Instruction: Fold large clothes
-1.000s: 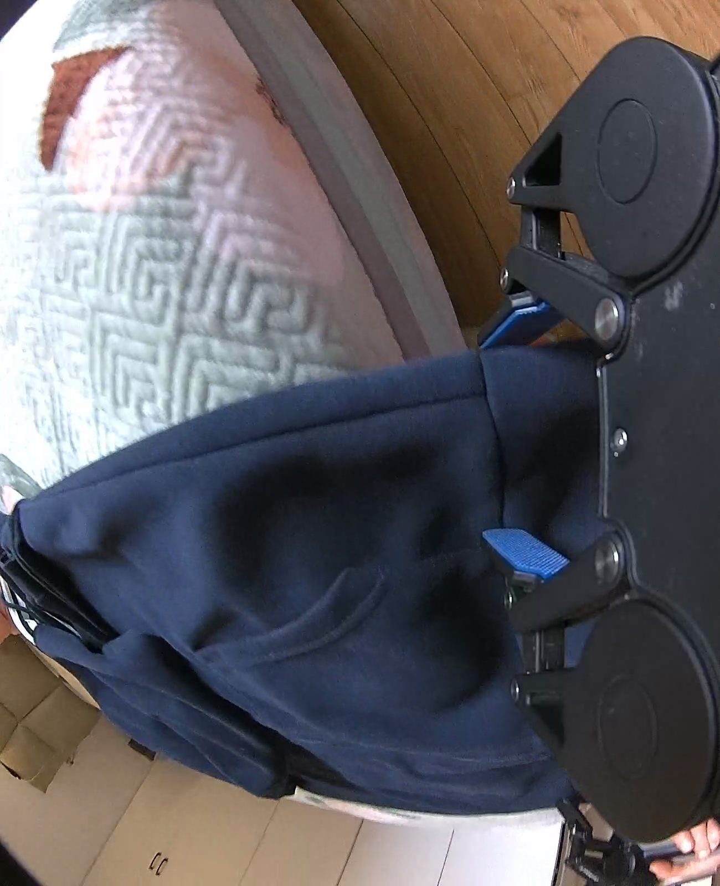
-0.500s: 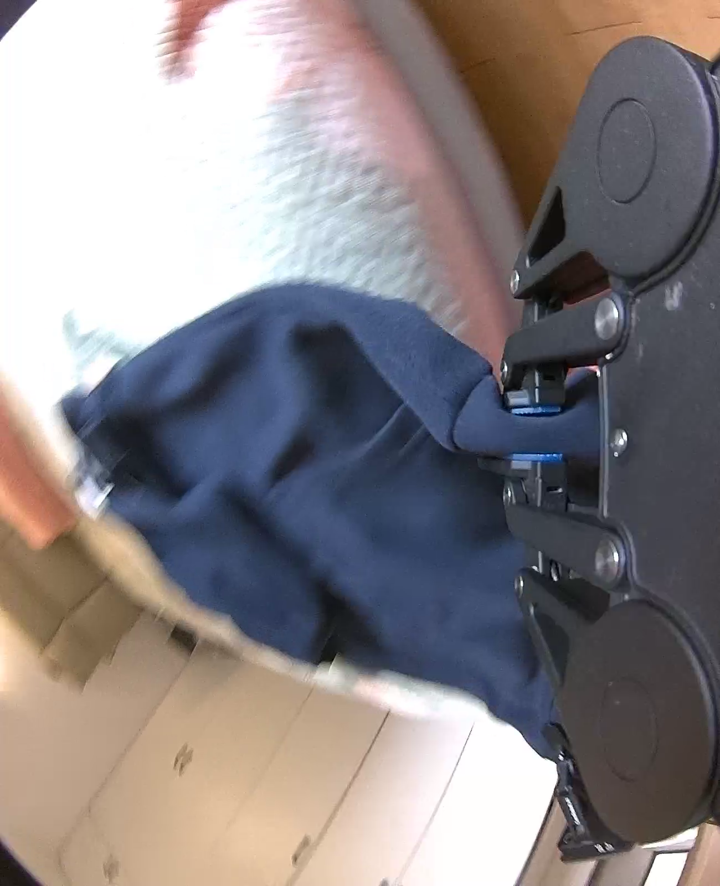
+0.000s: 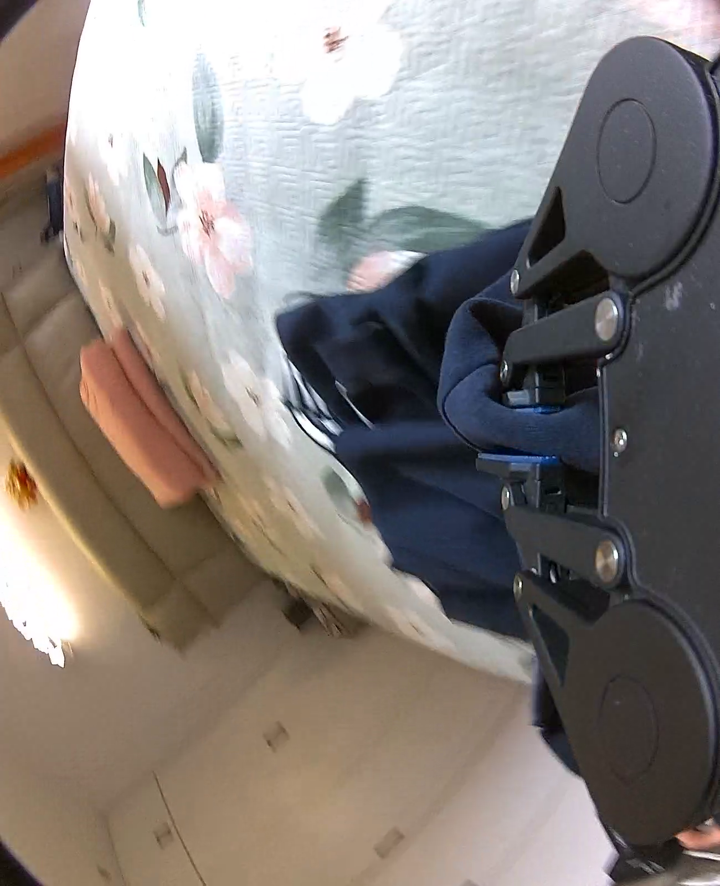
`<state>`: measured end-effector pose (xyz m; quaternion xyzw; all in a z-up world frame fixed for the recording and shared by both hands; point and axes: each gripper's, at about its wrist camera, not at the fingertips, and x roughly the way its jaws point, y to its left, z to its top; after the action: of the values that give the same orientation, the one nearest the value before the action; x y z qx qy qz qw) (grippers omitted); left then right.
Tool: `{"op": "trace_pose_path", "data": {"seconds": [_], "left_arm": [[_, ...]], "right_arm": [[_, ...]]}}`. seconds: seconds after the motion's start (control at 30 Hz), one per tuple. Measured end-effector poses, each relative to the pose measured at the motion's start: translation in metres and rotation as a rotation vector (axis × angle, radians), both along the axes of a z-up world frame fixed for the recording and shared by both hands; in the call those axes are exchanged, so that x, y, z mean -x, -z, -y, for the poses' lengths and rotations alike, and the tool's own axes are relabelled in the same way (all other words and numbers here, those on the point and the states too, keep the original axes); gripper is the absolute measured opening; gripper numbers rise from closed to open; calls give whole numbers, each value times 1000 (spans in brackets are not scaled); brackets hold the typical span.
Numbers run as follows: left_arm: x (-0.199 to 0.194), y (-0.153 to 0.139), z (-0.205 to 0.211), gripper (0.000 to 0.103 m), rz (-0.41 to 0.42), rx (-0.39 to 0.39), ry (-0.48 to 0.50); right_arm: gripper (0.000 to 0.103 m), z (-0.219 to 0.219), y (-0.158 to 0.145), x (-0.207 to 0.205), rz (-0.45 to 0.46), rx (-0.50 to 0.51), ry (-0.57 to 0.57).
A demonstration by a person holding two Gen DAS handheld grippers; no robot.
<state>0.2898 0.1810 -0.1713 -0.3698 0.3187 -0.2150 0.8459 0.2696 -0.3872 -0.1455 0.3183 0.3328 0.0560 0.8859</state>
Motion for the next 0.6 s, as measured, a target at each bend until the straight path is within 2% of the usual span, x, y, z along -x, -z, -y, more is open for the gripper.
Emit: {"op": "trace_pose_path", "data": {"seconds": [0.07, 0.13, 0.17, 0.2, 0.23, 0.3, 0.4, 0.43, 0.6], "left_arm": [[-31, 5, 6, 26, -25, -28, -28], [-48, 10, 0, 40, -29, -25, -43], [-51, 12, -2, 44, -17, -44, -61], [-53, 12, -6, 55, -4, -68, -77], [-55, 12, -12, 63, 10, -97, -93], [-61, 13, -23, 69, 25, -116, -120], [-74, 22, -41, 71, 21, -63, -112], [-80, 25, -43, 71, 13, -69, -99], [-106, 37, -30, 71, -12, -201, 4]], "right_arm": [[29, 4, 12, -35, -46, 16, 60], [34, 6, 22, -58, -57, 6, 72], [48, 7, 24, -62, -50, 13, 64], [58, 7, 25, -62, -37, 45, 60], [74, 7, 26, -60, -18, 91, 69], [76, 9, 27, -52, 10, 187, 87], [76, 11, 36, -54, -3, 259, 56], [76, 10, 38, -57, -6, 273, 34], [76, -4, 42, -81, -16, 390, -73]]}}
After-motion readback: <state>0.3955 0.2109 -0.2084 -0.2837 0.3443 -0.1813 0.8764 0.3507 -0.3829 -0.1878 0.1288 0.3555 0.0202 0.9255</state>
